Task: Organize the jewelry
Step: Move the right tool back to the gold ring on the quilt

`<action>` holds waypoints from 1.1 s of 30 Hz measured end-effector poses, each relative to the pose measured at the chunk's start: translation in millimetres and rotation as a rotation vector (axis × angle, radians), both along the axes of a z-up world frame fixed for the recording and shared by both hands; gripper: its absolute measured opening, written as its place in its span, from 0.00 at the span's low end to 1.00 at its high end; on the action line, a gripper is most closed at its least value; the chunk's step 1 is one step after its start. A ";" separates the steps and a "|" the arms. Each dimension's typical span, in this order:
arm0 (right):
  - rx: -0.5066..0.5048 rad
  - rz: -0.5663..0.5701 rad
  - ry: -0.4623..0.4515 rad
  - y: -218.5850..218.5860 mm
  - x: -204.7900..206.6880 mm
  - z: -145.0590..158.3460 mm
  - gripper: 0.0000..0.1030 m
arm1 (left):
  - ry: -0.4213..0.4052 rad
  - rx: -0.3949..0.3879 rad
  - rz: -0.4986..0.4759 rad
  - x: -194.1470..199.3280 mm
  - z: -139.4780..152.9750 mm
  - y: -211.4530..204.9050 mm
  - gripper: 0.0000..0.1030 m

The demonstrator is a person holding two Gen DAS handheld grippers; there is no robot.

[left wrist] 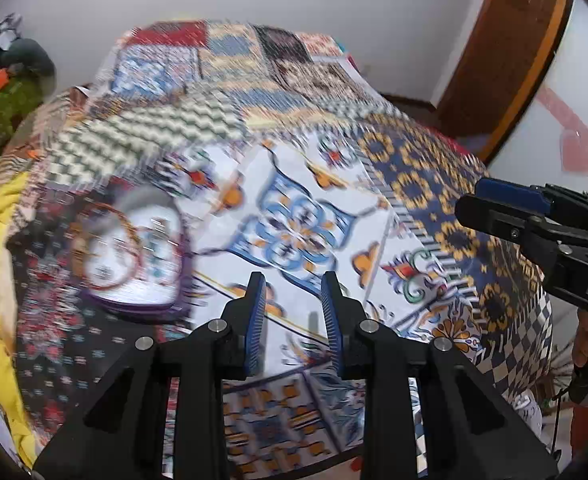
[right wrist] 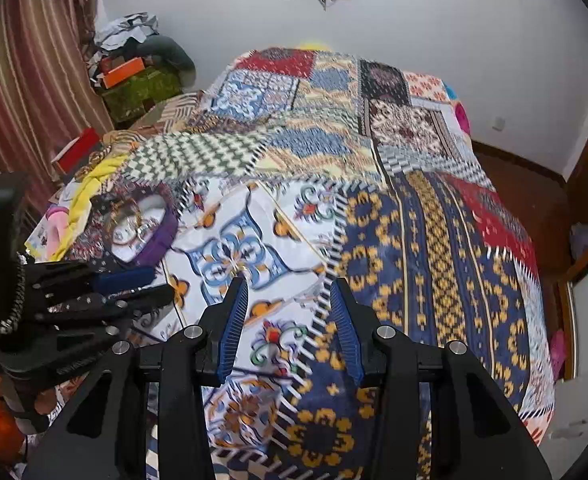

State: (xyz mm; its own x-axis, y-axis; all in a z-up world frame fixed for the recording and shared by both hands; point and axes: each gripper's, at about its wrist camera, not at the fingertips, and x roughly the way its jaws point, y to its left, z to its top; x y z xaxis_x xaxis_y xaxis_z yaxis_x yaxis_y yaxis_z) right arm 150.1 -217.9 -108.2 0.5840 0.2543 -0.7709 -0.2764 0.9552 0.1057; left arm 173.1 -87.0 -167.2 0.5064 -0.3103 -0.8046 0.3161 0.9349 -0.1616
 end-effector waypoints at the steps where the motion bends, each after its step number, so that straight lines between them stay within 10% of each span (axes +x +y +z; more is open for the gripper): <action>1: 0.000 -0.001 0.006 -1.3 -1.0 -2.1 0.38 | 0.014 0.000 -0.011 0.7 -4.8 -5.5 0.27; 20: -0.008 0.006 0.050 -4.1 -0.8 -21.6 0.38 | 0.043 0.042 -0.060 12.9 -46.0 -40.6 0.20; 33: -0.036 0.076 0.084 30.3 26.4 -31.2 0.38 | -0.055 0.036 0.045 17.5 -9.5 1.4 0.20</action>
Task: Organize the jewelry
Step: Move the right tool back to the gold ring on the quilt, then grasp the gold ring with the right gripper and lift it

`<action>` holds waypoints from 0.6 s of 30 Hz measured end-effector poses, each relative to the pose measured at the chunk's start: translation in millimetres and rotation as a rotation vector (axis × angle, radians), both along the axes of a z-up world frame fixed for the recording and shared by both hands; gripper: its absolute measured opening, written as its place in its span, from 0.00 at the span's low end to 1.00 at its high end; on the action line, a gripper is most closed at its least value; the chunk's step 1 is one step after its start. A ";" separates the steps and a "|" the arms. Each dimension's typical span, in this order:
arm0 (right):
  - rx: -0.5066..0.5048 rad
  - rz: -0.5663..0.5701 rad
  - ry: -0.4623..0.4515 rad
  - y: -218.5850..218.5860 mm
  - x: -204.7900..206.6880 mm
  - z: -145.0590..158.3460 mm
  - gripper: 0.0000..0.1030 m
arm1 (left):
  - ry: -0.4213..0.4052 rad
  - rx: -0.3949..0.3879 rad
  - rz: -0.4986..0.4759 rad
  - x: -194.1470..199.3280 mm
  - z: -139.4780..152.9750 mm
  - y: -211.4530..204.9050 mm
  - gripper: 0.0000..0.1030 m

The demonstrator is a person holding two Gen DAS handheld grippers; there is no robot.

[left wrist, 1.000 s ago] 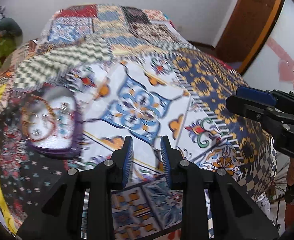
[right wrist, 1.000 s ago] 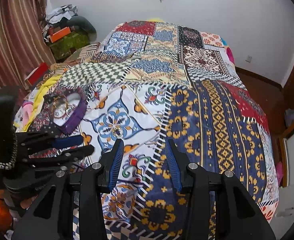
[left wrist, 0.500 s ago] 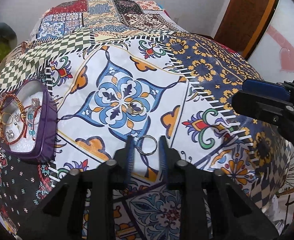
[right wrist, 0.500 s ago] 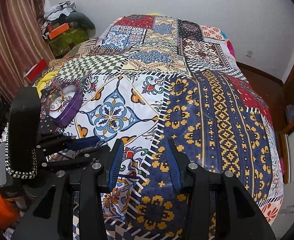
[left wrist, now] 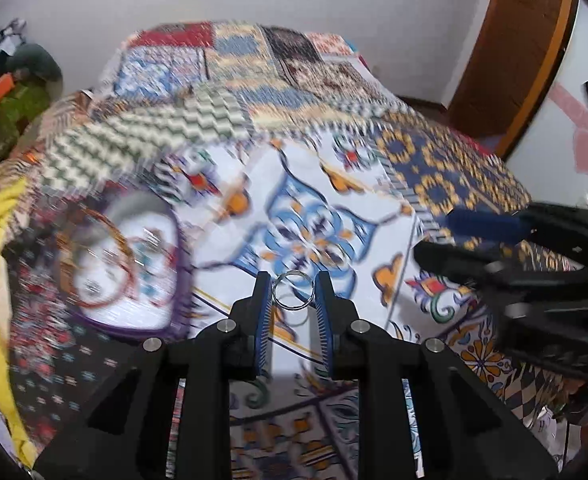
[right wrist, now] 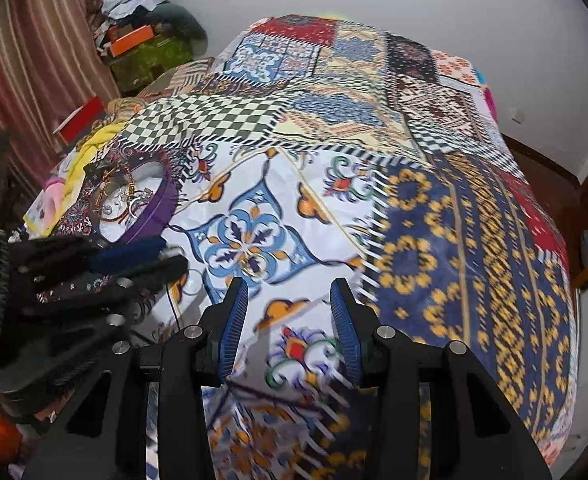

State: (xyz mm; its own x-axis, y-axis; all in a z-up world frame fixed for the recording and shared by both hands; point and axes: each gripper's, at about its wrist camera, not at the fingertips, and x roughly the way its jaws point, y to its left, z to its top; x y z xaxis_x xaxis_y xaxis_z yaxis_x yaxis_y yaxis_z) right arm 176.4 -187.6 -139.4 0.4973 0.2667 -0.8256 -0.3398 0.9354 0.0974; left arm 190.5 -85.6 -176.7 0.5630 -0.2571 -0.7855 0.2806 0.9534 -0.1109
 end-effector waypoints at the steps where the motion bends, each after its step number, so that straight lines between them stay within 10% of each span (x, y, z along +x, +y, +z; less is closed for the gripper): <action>1: 0.001 0.008 0.009 4.2 4.2 -1.8 0.38 | -0.020 0.003 0.011 -0.1 6.1 4.6 0.20; 18: -0.043 0.084 0.137 38.9 33.7 -45.5 0.38 | -0.053 -0.046 0.100 3.5 15.0 43.6 0.20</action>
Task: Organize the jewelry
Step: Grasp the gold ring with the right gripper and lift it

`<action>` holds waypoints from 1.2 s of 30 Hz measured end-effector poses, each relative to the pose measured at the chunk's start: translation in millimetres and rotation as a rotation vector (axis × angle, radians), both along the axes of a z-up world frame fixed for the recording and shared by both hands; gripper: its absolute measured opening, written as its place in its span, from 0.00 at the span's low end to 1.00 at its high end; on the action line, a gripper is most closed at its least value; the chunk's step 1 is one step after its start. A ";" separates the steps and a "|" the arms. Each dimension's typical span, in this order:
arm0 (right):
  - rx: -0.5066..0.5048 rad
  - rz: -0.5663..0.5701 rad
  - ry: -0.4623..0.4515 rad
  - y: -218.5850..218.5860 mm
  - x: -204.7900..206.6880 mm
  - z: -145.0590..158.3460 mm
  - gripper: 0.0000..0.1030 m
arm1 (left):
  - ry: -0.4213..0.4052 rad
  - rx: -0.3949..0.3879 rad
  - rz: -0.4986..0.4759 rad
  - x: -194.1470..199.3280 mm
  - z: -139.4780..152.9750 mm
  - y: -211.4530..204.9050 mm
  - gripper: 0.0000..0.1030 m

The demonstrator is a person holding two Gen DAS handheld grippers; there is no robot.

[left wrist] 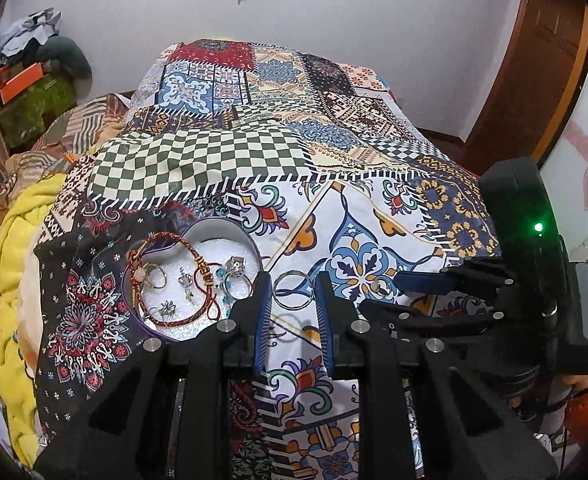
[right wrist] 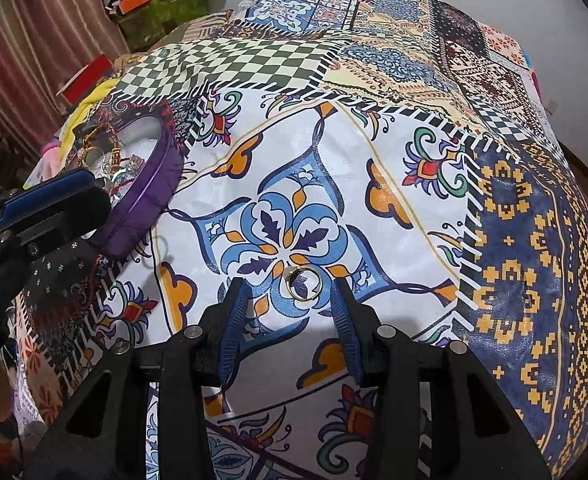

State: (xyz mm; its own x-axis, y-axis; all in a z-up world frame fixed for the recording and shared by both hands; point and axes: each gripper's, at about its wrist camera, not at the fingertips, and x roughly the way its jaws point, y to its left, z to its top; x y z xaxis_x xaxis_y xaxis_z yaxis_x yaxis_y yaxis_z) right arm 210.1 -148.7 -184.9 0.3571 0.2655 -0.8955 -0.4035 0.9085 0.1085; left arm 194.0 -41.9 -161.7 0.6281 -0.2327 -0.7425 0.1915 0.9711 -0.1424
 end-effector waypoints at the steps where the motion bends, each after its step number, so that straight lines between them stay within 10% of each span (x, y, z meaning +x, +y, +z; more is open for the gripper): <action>1: -0.001 0.004 -0.006 -0.3 -1.5 -0.4 0.38 | 0.001 -0.003 0.002 0.0 0.0 0.5 0.20; 10: -0.006 -0.001 -0.012 0.4 0.2 -0.7 0.07 | -0.020 -0.017 0.020 -10.5 9.8 8.8 0.20; 19: 0.014 -0.007 -0.055 2.0 -5.6 16.7 0.06 | -0.053 -0.019 0.062 -19.0 23.4 30.3 0.20; 24: 0.025 0.039 -0.020 8.6 -9.4 23.7 0.07 | -0.067 -0.029 0.085 -21.6 28.0 42.4 0.20; 28: -0.069 0.055 -0.063 19.6 -12.3 20.9 0.39 | -0.069 -0.035 0.095 -22.0 26.9 48.3 0.20; 36: -0.062 0.009 -0.023 16.9 7.9 0.6 0.39 | -0.056 -0.049 0.104 -20.5 18.8 58.0 0.20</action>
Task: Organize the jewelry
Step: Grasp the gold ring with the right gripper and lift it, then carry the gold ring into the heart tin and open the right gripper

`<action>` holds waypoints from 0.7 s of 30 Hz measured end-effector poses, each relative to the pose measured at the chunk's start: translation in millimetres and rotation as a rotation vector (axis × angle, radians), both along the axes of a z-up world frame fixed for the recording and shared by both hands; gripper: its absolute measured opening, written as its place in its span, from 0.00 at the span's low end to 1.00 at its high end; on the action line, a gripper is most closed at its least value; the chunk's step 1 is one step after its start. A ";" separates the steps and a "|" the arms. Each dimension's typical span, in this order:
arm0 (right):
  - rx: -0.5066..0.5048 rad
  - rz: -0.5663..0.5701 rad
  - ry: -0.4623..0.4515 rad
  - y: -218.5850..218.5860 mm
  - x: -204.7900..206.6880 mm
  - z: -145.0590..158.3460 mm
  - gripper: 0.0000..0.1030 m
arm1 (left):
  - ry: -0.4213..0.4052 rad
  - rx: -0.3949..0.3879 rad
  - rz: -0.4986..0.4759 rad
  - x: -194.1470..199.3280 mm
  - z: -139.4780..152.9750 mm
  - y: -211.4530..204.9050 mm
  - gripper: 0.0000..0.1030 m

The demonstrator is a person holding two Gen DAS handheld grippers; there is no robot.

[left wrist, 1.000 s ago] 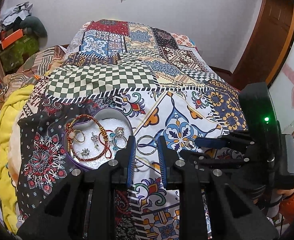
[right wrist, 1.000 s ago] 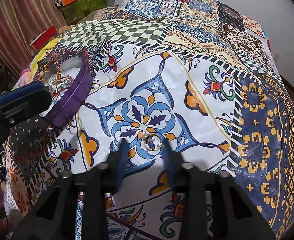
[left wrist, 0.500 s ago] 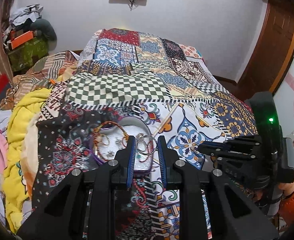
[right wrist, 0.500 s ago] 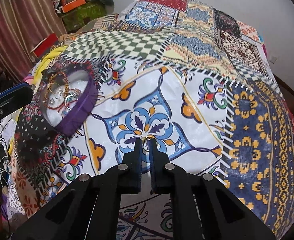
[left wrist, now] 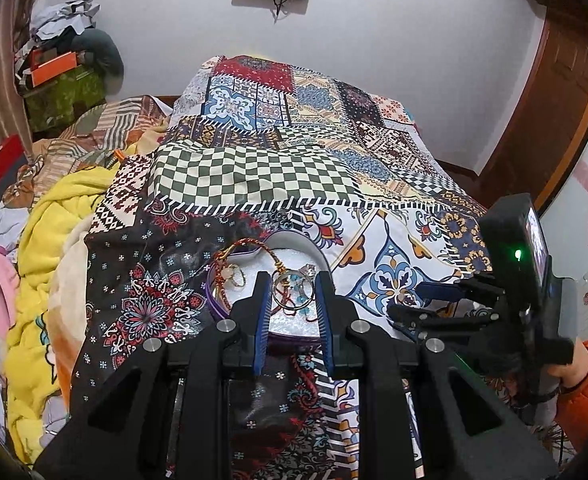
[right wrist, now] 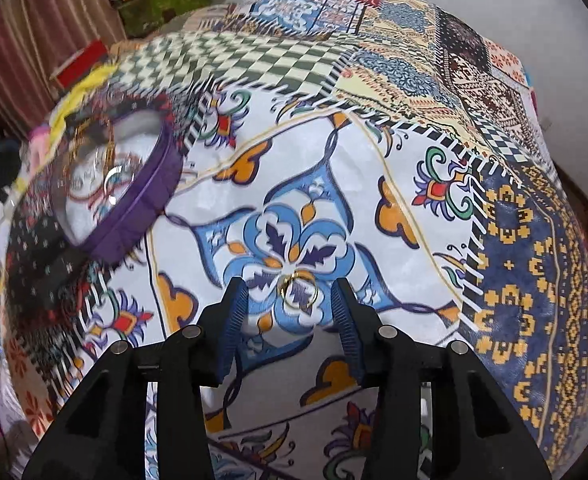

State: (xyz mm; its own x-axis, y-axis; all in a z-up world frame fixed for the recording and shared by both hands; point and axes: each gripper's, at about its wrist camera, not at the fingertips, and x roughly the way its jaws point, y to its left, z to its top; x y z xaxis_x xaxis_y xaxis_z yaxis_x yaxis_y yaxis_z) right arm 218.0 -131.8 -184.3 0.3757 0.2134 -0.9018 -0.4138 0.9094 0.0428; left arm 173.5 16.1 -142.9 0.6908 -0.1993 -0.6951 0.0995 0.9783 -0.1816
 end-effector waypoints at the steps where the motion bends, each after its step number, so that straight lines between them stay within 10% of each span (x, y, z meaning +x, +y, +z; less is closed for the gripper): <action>1: 0.006 -0.002 -0.001 -2.1 0.2 0.1 0.36 | 0.002 -0.002 0.003 0.1 -1.0 1.6 0.20; 5: 0.011 0.011 -0.010 -2.9 -1.3 -1.1 0.18 | 0.010 -0.013 0.016 1.9 -5.0 7.3 0.20; 21: 0.066 0.055 -0.145 22.7 -22.0 45.3 0.18 | -0.021 -0.009 0.040 -1.7 7.0 21.6 0.20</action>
